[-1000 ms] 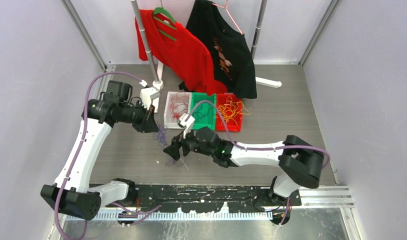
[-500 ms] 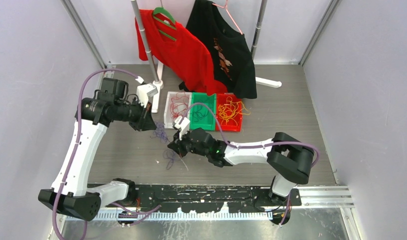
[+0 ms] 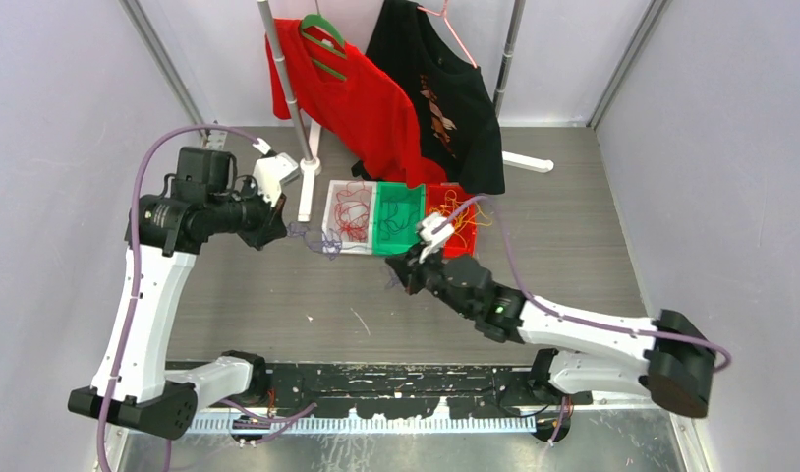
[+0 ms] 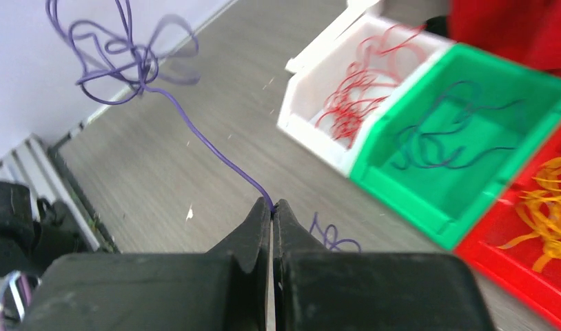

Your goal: Untangle the cables

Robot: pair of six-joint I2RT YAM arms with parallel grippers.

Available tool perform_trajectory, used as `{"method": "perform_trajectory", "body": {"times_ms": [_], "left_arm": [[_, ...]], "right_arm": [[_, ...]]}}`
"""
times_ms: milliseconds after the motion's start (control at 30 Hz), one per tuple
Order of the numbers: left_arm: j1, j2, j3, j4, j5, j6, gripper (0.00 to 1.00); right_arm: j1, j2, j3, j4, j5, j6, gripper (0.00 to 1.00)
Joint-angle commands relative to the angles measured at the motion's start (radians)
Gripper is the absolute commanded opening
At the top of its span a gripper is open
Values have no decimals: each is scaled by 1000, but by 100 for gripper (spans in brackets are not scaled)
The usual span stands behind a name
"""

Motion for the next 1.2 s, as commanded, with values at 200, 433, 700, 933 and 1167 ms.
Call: {"method": "perform_trajectory", "body": {"times_ms": [200,433,700,933,1167], "left_arm": [[5,-100,-226,88,-121,147,0],[5,-147,-418,127,59,147,21],[4,-154,-289,109,367,110,77],[-15,-166,-242,100,527,182,87],[-23,-181,-292,179,604,152,83]], "right_arm": [[-153,-384,45,-246,89,72,1],[-161,-352,184,-415,-140,59,1],[-161,-181,338,-510,-513,87,1],[-159,-2,404,-399,-796,221,1],[-117,134,490,-372,-888,262,1]]}}
